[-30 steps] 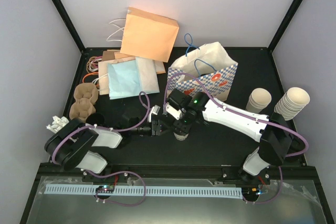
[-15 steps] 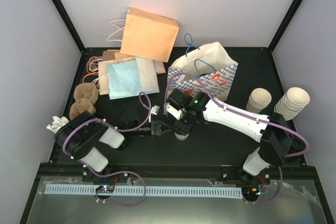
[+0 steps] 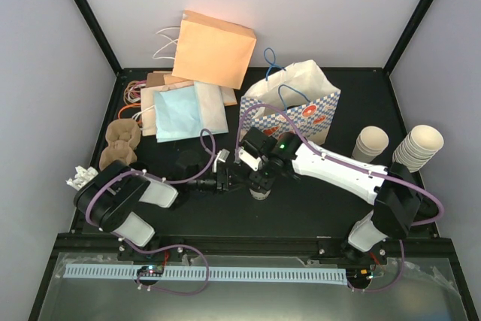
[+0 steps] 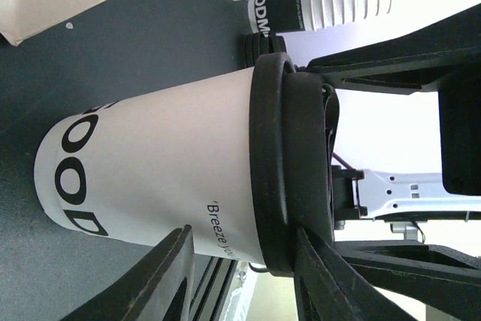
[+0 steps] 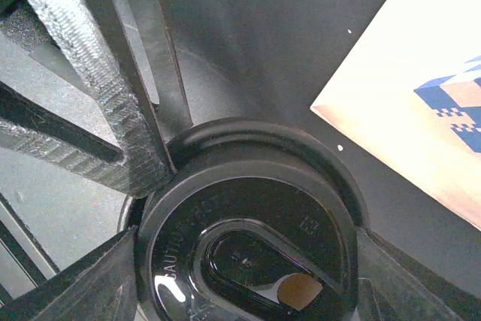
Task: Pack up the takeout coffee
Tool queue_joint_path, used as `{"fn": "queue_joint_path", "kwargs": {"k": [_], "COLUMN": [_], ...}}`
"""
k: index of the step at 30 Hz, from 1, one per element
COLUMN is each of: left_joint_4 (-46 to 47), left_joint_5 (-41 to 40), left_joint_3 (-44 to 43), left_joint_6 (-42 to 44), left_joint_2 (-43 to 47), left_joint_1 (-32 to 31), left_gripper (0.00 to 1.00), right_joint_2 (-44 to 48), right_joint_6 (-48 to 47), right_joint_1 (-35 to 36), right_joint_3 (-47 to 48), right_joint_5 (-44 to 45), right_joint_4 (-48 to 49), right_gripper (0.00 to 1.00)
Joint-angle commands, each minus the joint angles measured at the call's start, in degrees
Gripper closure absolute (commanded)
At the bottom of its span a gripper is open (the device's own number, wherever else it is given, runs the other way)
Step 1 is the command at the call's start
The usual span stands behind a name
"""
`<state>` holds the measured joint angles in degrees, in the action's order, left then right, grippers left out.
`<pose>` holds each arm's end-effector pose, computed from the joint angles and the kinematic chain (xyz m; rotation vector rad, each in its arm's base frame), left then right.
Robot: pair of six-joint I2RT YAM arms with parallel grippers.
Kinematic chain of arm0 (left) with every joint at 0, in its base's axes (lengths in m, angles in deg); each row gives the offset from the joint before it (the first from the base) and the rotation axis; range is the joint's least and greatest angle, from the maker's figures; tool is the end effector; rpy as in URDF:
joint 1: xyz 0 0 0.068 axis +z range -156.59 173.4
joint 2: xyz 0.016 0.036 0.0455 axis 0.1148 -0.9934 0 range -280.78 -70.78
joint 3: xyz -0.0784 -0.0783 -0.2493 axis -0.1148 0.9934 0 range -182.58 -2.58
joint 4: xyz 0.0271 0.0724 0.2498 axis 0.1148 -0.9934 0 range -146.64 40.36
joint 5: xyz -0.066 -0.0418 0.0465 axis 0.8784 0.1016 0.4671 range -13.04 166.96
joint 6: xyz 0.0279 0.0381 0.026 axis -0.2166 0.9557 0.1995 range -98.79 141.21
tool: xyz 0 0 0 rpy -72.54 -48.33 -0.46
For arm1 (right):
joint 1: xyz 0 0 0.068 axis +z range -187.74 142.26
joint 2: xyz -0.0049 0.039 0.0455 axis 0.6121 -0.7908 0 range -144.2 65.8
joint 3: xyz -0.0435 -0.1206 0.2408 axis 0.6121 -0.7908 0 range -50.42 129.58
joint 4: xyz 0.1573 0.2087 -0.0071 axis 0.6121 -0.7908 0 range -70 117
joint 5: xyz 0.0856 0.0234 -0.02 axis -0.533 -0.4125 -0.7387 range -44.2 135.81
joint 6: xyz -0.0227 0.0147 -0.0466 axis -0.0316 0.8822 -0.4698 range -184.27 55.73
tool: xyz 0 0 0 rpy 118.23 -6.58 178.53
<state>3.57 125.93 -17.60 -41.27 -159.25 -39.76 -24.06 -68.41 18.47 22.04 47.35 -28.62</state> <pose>0.1792 -0.1491 0.1260 0.1200 2.3159 -1.8174 0.1694 0.2514 0.2567 -1.4323 2.4749 0.1527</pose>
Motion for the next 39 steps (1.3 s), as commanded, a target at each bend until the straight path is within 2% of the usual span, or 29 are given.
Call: {"fn": "queue_joint_path", "kwargs": {"k": [1, 9, 16, 20, 23, 31, 34, 36, 39], "left_joint_4": [-16.0, -12.3, -12.4, -18.1, -15.7, -12.7, -8.3, -5.2, -5.6], "left_joint_5": [-8.2, -5.2, -5.5, -5.7, -4.6, -2.5, -1.8, -2.7, -4.6], "left_joint_3": [-2.2, -3.5, -2.9, -4.6, -4.1, -5.3, -4.6, -3.2, -2.2], "left_joint_6": [2.3, 1.4, 0.5, 3.2, 2.1, 3.0, 1.4, -0.2, -0.4], "left_joint_2": [-2.2, 3.3, 10.1, 10.3, 8.3, 2.6, 0.7, 1.2, 4.2], "left_joint_1": [1.6, 1.6, 1.6, 1.6, 1.6, 0.5, 0.3, 0.5, 0.6], "left_gripper": [0.61, 0.5, 0.46, 0.53, 0.56, 0.54, 0.53, 0.54, 0.54], "right_joint_2": [-1.1, -0.3, 0.1, -0.1, -0.2, -0.4, -0.6, -0.7, -0.6], "right_joint_6": [-1.1, -0.9, -0.5, -0.4, -0.4, -0.3, -0.3, -0.2, -0.3], "right_joint_1": [0.8, 0.9, 0.8, 0.8, 0.8, 0.8, 0.8, 0.8, 0.8], "right_joint_3": [-2.2, -2.5, -2.9, -2.7, -2.7, -2.5, -2.4, -2.4, -2.4], "right_joint_5": [-1.8, -1.3, -1.4, -1.8, -1.7, -1.6, -1.7, -1.6, -1.6], "right_joint_4": [-0.9, -1.1, -1.0, -1.0, -1.0, -1.2, -1.2, -1.3, -1.2], "right_gripper": [0.41, 0.4, 0.4, 0.4, 0.4, 0.4, 0.4, 0.4, 0.4]}}
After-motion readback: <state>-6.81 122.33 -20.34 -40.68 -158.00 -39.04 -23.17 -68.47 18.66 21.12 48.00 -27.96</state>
